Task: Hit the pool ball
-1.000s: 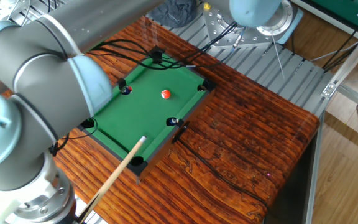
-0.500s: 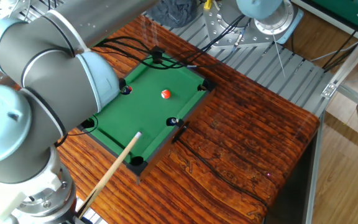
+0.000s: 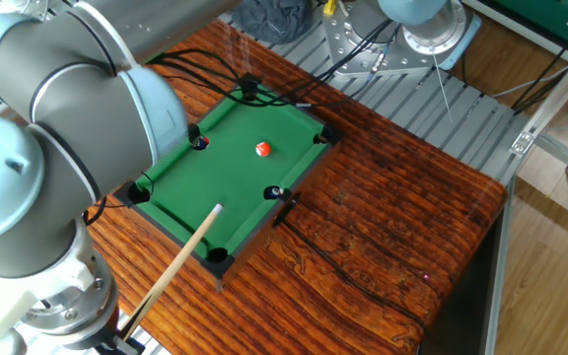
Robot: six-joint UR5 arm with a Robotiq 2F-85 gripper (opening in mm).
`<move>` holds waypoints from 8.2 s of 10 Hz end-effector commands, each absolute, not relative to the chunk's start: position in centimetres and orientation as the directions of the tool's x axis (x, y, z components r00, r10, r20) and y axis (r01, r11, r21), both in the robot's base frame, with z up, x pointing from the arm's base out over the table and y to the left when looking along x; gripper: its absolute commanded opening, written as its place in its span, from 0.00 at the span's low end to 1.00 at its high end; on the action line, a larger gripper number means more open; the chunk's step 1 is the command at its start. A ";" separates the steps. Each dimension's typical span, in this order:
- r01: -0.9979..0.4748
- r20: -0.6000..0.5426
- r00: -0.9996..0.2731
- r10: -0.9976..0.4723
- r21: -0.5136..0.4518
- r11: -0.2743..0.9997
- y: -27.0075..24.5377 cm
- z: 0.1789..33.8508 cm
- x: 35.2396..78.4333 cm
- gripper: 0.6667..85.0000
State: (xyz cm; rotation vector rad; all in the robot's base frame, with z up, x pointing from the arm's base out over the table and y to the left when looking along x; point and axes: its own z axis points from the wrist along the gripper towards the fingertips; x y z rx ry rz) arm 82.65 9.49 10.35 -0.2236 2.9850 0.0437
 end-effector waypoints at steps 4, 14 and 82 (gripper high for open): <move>-0.150 -0.146 -0.979 -0.143 0.037 0.988 9.8 10.9 82.2 0.01; -0.164 -0.101 -0.981 -0.165 -0.015 0.986 8.4 10.8 81.3 0.01; -0.228 -0.210 -0.950 -0.229 -0.028 0.973 11.4 10.9 71.4 0.01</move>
